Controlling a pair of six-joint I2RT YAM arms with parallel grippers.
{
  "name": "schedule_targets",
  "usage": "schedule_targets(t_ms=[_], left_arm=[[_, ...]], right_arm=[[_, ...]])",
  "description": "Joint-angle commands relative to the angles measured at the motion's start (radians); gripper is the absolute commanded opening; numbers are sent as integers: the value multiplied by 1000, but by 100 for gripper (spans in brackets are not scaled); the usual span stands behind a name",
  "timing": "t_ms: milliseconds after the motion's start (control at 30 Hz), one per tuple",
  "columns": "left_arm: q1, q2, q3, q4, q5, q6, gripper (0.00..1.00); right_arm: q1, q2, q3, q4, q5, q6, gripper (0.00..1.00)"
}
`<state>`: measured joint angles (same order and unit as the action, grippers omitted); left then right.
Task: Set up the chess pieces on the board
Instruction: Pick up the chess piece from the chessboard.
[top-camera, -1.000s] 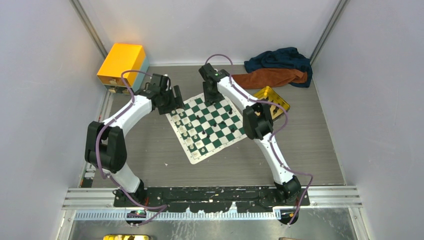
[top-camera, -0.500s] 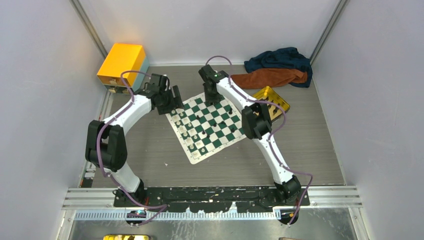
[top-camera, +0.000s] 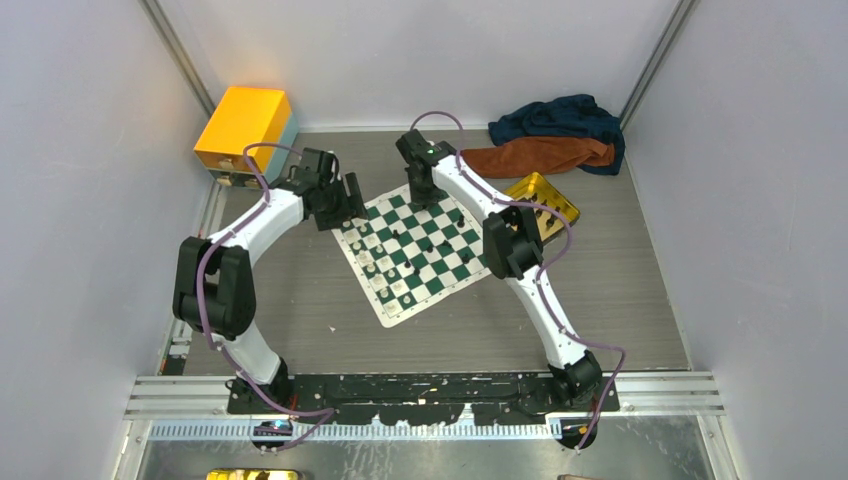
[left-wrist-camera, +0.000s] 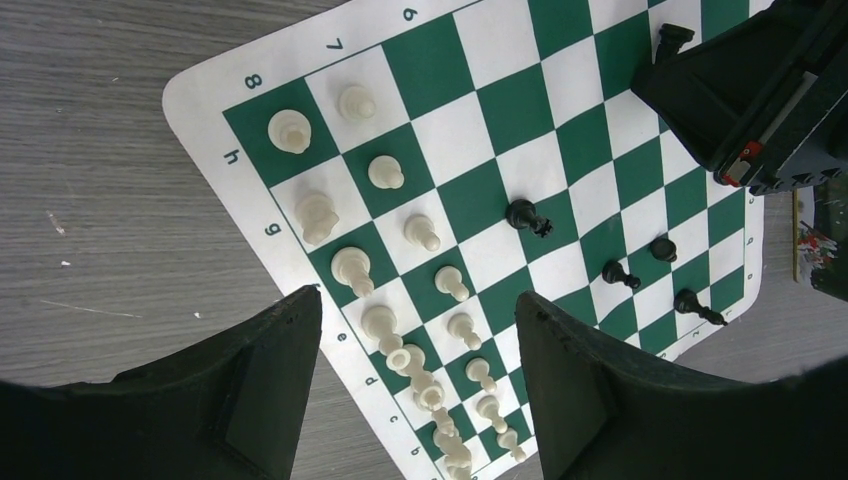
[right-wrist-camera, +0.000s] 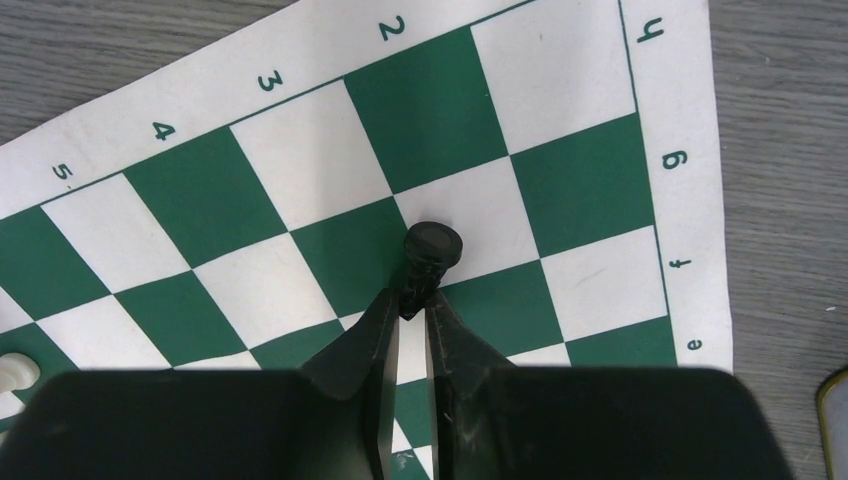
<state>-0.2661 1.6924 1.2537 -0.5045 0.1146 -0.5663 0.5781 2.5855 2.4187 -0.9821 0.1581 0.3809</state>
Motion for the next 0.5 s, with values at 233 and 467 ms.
schedule_targets(t_ms=[233,467], left_arm=[[9,-3,43,47,36,18,72],[10,-6,113,18,99,-22,72]], right_arm=[[-7,-101,-29,21,37,-30,9],[-6,-304,-325,155,6,-86,7]])
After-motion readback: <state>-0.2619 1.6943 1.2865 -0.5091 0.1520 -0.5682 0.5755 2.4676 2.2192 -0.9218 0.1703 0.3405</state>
